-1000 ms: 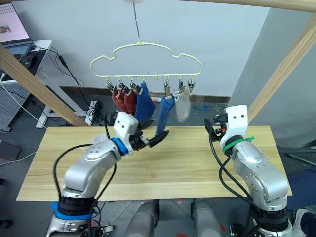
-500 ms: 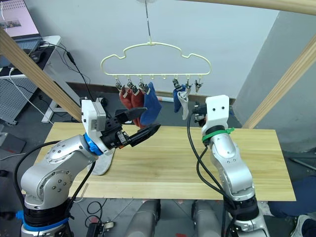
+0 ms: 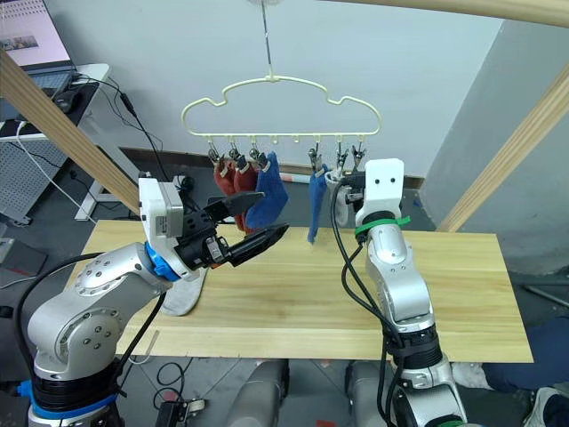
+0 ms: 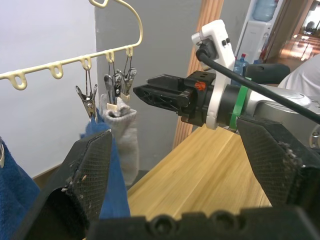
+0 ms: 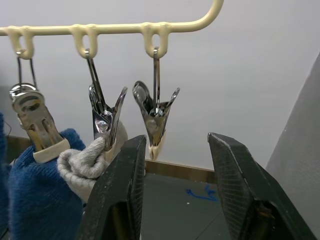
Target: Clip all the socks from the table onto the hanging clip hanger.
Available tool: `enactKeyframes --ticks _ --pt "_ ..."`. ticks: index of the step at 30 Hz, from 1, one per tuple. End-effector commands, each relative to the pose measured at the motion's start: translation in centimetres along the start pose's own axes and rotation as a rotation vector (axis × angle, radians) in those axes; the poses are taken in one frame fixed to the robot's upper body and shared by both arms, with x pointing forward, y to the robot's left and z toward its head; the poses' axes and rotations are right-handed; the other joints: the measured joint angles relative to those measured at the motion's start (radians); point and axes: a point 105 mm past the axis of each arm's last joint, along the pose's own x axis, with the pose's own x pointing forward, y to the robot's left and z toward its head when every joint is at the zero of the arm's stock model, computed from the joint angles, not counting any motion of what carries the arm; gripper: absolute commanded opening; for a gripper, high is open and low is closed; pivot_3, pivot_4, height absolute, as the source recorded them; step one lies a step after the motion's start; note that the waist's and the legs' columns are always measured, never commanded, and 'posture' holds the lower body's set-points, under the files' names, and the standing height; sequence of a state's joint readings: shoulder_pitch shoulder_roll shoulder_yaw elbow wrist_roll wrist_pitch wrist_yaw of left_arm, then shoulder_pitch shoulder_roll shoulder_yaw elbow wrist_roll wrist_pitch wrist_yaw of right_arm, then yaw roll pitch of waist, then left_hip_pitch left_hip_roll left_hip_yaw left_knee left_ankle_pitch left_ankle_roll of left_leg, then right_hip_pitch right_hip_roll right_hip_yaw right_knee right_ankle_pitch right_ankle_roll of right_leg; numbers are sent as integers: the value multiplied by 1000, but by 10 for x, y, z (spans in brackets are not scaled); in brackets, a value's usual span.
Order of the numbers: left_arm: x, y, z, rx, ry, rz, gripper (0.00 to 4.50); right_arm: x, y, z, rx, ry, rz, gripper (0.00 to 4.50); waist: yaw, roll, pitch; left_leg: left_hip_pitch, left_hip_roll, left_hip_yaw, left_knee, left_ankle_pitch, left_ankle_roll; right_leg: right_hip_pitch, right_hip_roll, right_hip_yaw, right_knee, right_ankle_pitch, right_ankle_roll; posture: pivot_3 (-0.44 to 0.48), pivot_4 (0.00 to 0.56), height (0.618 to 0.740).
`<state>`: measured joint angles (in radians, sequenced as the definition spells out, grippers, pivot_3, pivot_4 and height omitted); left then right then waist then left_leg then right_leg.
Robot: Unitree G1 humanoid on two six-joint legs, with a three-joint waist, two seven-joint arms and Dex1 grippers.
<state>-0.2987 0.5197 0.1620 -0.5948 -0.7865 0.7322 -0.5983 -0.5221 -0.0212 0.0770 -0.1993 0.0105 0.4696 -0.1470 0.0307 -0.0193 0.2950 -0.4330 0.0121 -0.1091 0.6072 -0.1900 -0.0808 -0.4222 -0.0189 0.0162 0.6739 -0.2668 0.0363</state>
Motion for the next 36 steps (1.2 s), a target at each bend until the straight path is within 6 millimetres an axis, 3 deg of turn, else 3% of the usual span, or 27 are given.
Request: enactKeyframes --ticks 1,22,36 --pt "0 -7 9 38 -28 -21 4356 4 0 19 11 -79 -14 2045 0 0 0 0 0 0 0 0 0 0 0 0 0 0 0 252 283 740" --pt "-1 -12 13 62 -40 -25 4356 18 22 33 92 -107 33 2045 2 0 0 0 0 0 0 0 0 0 0 0 2 1 -2 276 266 740" --pt "1 -15 16 60 -61 -29 4356 23 20 26 95 -83 33 2045 15 0 0 0 0 0 0 0 0 0 0 0 2 1 -2 285 271 740"
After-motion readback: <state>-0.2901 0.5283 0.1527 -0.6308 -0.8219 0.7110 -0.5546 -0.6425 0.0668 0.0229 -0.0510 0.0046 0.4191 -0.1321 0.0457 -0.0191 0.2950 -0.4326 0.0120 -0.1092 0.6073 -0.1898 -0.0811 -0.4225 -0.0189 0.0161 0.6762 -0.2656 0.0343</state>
